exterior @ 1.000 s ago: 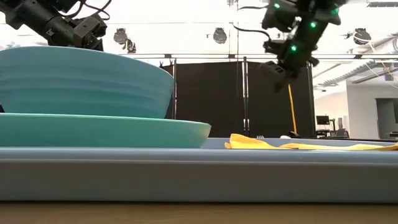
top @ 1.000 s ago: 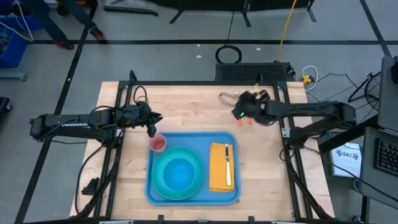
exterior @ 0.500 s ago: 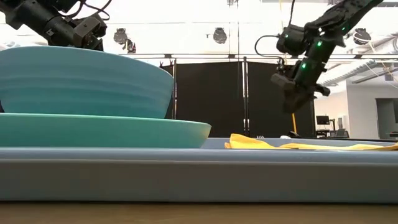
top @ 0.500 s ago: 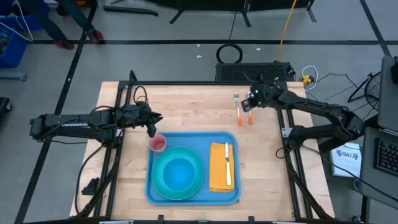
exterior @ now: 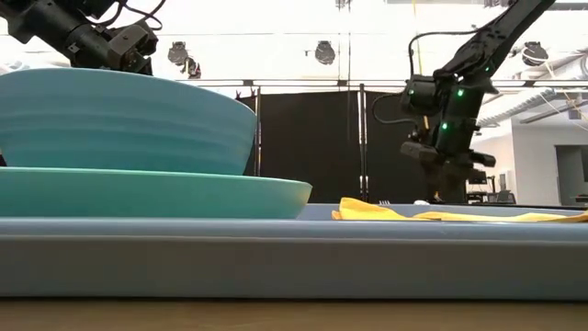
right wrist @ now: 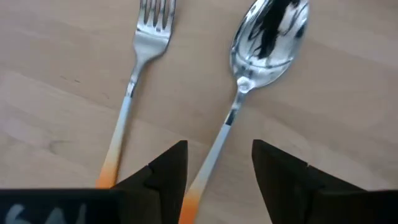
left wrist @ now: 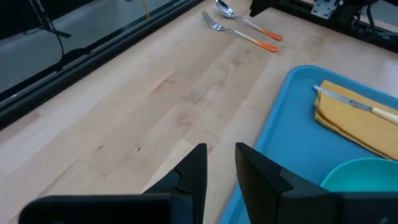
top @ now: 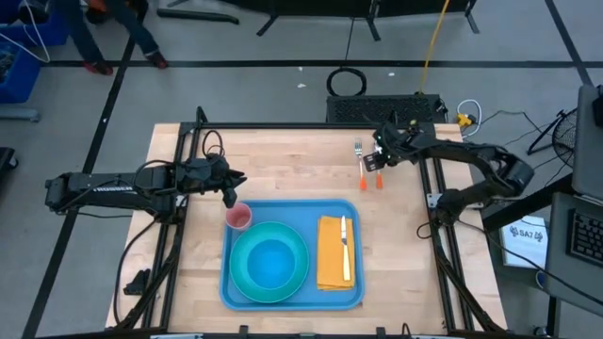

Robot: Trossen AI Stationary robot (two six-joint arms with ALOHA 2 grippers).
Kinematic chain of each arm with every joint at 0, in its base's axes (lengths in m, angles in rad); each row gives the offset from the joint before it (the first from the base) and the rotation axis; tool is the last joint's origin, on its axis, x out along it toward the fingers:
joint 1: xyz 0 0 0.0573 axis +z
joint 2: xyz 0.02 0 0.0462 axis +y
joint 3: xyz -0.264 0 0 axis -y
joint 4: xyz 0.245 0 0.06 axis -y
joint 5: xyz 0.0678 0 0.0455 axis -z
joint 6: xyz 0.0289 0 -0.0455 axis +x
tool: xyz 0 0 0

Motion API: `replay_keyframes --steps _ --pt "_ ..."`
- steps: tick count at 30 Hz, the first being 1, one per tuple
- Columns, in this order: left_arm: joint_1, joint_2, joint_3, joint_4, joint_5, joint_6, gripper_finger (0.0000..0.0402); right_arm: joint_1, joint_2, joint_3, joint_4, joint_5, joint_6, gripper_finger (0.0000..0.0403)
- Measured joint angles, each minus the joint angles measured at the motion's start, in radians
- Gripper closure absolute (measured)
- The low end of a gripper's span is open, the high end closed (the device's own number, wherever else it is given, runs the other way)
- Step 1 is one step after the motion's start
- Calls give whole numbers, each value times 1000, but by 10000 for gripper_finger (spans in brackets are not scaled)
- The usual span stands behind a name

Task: Set up tray
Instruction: Put the orange spoon on the yellow napkin to the left of the yellow knife

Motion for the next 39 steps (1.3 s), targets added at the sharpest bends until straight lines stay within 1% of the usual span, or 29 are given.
replay_keyframes --steps 4,13,18,24,26,28,32,33,37,39 --pt "0 0 0 0 3 1 314 0 47 0 16 -4 7 242" --pt "0 0 0 -32 4 2 314 0 126 0 87 0 6 245" --pt "0 0 0 -31 3 2 314 0 147 1 113 5 9 246" --pt "0 0 0 -29 3 1 314 -6 148 1 103 40 6 251" --pt "0 0 0 -30 3 1 314 -11 147 1 82 51 3 266" --pt "0 0 0 -29 3 1 314 -13 147 1 69 52 -12 293" --pt "0 0 0 -26 3 1 314 -13 147 2 59 53 -63 379" --pt "0 0 0 -26 3 1 314 -13 147 2 59 56 -78 389" --pt "0 0 0 -26 3 1 314 -10 147 2 59 101 -80 396" --pt "0 0 0 -26 3 1 314 -11 145 1 62 108 -88 398"
